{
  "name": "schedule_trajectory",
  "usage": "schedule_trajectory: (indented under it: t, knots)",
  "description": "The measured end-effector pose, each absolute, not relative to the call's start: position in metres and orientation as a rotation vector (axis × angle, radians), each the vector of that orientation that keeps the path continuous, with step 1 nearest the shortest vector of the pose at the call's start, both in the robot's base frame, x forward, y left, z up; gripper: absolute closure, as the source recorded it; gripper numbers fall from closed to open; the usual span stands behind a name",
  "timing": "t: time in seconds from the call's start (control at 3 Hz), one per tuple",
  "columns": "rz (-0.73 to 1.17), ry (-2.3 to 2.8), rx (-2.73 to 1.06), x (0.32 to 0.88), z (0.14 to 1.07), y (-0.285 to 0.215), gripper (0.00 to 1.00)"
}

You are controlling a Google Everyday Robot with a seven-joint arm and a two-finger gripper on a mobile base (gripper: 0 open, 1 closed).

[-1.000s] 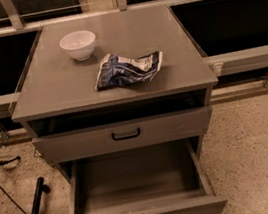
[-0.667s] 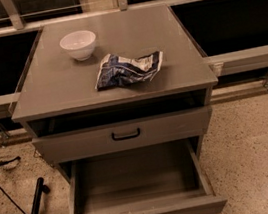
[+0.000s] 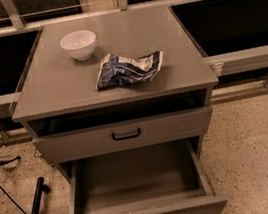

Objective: Close middle drawer

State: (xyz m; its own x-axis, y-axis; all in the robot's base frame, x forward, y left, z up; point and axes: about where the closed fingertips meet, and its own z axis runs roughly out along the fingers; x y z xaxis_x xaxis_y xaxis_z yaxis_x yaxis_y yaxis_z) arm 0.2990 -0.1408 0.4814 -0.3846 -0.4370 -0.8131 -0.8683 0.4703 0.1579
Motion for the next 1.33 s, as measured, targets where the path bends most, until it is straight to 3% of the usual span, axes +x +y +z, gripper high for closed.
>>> schedule_trajectory:
  t: [0.67,1.33]
  knots:
    - [0.485,1.878,-1.382,0.322,0.438,-0.132,1.0]
    - [0.434,1.86,-1.428,0.328,0.431,-0.136,1.0]
